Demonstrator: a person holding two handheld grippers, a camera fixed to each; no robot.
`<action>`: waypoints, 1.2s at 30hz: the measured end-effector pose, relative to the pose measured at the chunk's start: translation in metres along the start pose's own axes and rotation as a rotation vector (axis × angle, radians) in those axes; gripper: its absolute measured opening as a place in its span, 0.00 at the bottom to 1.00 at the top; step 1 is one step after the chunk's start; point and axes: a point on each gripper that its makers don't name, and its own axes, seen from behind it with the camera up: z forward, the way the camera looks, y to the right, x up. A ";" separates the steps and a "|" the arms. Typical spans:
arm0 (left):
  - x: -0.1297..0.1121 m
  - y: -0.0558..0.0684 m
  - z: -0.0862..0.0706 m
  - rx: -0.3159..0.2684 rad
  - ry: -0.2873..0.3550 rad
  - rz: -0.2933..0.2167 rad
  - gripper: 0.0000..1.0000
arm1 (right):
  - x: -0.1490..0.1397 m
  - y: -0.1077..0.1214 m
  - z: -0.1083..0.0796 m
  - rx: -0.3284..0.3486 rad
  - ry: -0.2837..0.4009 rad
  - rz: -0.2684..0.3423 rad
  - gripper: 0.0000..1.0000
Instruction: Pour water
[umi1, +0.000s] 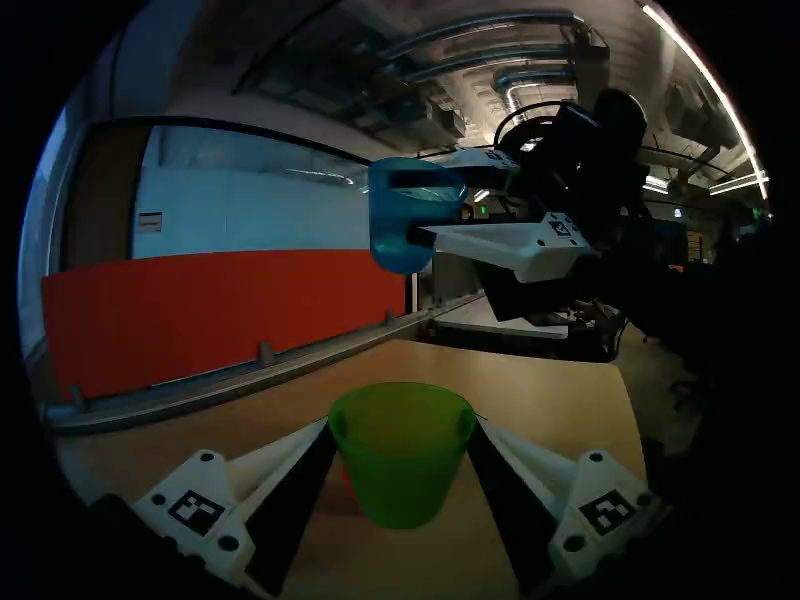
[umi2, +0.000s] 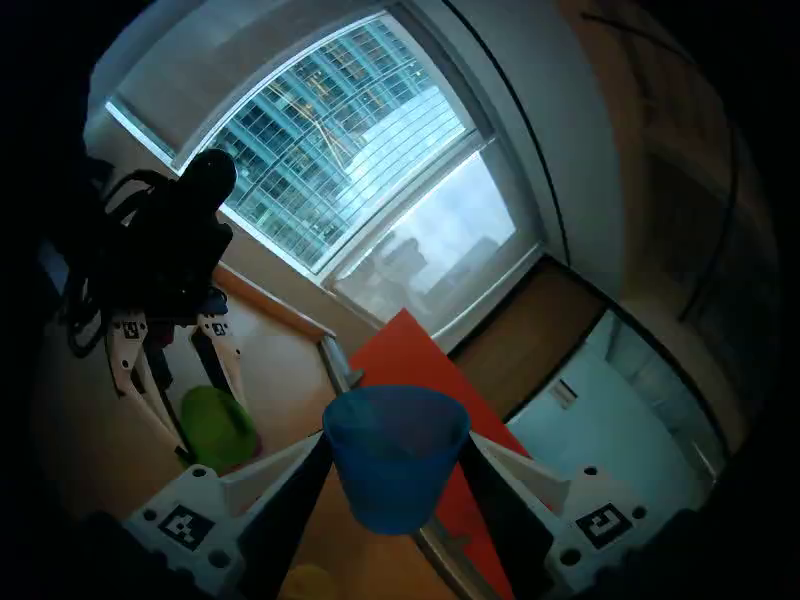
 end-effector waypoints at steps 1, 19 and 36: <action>0.000 0.000 0.000 0.000 0.000 0.000 0.87 | 0.001 0.000 0.001 0.001 0.000 -0.010 0.89; 0.000 0.006 0.002 -0.014 0.001 -0.003 0.87 | 0.011 -0.002 0.020 0.001 -0.022 -0.195 0.89; 0.002 0.007 0.003 -0.020 0.001 0.001 0.87 | 0.014 0.004 0.027 -0.022 -0.024 -0.285 0.89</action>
